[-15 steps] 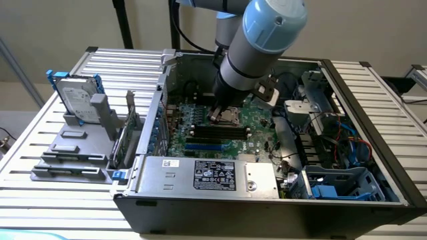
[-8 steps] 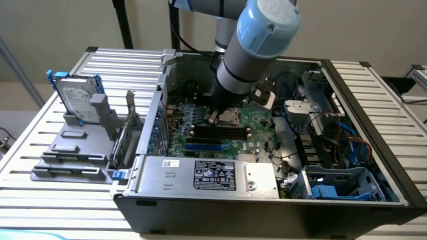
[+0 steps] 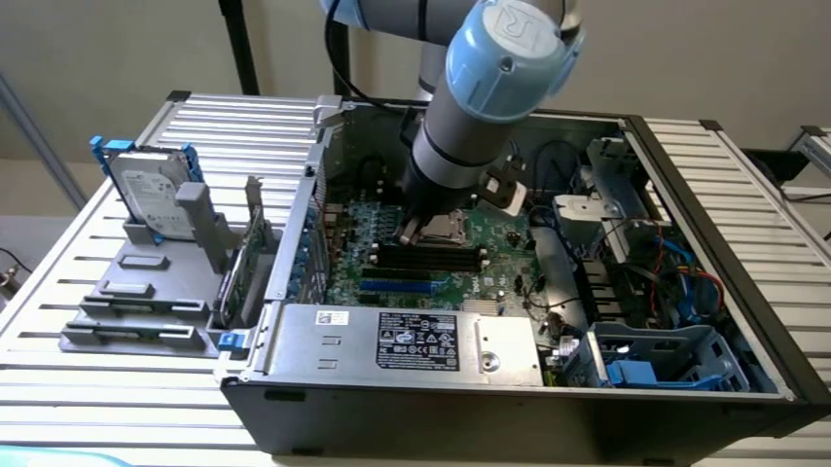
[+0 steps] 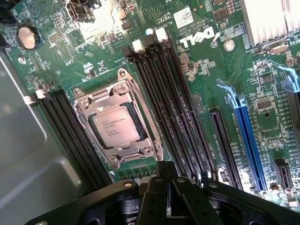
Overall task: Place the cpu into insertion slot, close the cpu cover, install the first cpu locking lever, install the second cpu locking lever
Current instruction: 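Install the second cpu locking lever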
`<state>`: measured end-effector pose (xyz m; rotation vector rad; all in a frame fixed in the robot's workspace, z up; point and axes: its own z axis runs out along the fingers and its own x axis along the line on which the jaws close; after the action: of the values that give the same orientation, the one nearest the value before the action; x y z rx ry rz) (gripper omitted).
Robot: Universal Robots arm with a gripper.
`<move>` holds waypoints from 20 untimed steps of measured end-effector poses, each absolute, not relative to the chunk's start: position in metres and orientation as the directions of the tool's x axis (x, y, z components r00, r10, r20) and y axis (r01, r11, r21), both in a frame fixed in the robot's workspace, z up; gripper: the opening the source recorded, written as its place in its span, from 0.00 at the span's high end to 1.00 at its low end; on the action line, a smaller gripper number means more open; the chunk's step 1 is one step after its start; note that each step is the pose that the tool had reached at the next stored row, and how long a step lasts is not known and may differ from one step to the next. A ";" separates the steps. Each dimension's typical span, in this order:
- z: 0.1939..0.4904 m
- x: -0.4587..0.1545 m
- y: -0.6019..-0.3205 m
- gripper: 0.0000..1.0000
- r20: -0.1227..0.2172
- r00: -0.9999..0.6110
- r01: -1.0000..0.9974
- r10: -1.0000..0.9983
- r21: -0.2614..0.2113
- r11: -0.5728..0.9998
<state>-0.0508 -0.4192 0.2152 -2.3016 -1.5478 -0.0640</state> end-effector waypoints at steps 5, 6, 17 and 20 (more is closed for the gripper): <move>0.211 -0.054 -0.417 0.89 0.241 0.395 0.906 0.887 -0.265 -0.332; 0.210 -0.055 -0.416 0.89 0.241 0.395 0.906 0.887 -0.264 -0.332; 0.203 -0.058 -0.412 0.89 0.245 0.393 0.908 0.886 -0.256 -0.332; 0.201 -0.058 -0.412 0.89 0.245 0.393 0.908 0.886 -0.255 -0.332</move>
<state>-0.0580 -0.4120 0.2006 -2.3077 -1.5573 -0.0871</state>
